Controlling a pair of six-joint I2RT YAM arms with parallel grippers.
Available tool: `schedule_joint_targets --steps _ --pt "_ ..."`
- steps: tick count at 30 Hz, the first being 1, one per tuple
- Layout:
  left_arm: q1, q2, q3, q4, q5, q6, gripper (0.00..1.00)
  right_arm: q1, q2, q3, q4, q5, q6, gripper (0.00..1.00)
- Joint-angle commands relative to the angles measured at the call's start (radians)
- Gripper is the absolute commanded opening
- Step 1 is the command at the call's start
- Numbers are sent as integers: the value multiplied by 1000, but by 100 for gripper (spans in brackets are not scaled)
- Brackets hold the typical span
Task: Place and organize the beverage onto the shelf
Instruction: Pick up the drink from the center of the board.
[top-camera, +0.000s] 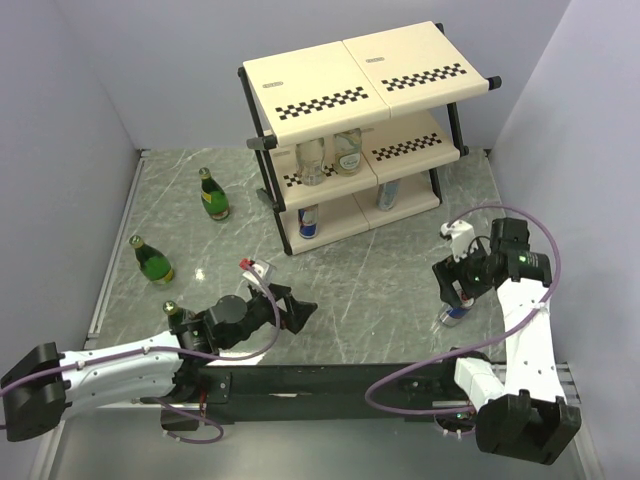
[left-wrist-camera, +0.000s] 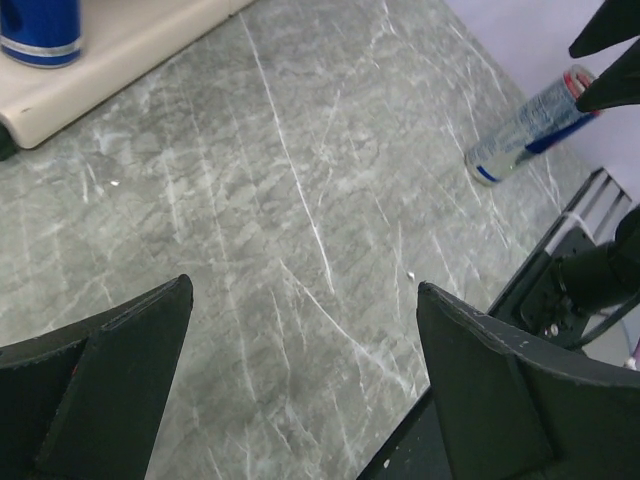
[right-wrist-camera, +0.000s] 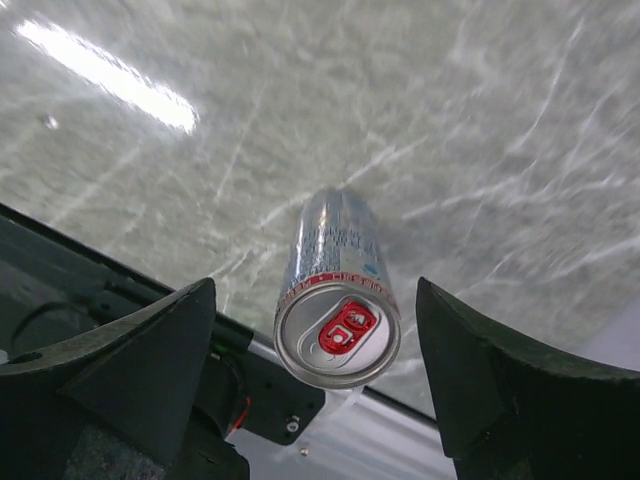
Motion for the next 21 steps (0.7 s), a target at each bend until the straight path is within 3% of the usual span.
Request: schedule_joint_targets --steps 1,10,16,19,21 --pt "6 20 -5 85 75 59 99 -6 -20 -38 6 89 -17 87" --pt "8 37 -42 209 165 81 99 -4 -12 -109 70 140 -28 85" --pt "8 110 -79 399 237 121 99 -6 -44 -124 63 134 -36 73" --pt "8 195 -84 528 256 159 100 -6 -46 -121 41 110 -42 53" --pt "8 264 -64 579 297 177 100 -6 -40 -117 31 91 -51 29"
